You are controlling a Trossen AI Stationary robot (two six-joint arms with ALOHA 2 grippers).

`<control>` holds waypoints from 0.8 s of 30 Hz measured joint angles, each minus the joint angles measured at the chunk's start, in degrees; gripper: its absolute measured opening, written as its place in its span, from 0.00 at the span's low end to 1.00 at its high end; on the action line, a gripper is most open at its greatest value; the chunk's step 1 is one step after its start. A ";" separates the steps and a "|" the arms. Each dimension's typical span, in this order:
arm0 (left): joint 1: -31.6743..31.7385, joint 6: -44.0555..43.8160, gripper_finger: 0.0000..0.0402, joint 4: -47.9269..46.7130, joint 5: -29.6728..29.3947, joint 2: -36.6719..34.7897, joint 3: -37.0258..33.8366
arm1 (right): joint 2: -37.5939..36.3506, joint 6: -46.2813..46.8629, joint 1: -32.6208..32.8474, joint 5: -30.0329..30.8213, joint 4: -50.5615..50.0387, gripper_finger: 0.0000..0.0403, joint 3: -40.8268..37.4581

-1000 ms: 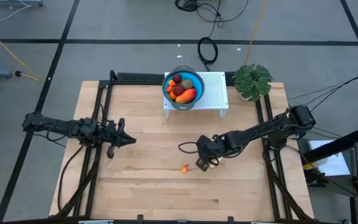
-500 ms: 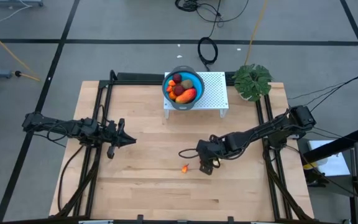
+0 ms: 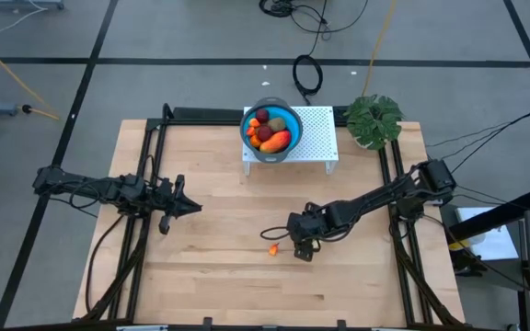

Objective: Pick & Place Fruit
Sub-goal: Put the right pear into the blue strainer bowl on the shelf

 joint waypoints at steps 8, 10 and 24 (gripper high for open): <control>0.00 -0.24 0.05 0.00 -0.02 0.01 0.00 | 3.42 0.00 -0.02 -0.02 0.08 0.67 0.01; 0.00 -0.28 0.05 -0.03 -0.02 -0.01 0.00 | 4.23 0.04 0.02 0.06 0.06 0.66 0.04; -0.01 -0.33 0.05 0.01 -0.03 0.00 0.00 | 4.89 -0.18 -0.02 0.52 -1.45 0.45 0.13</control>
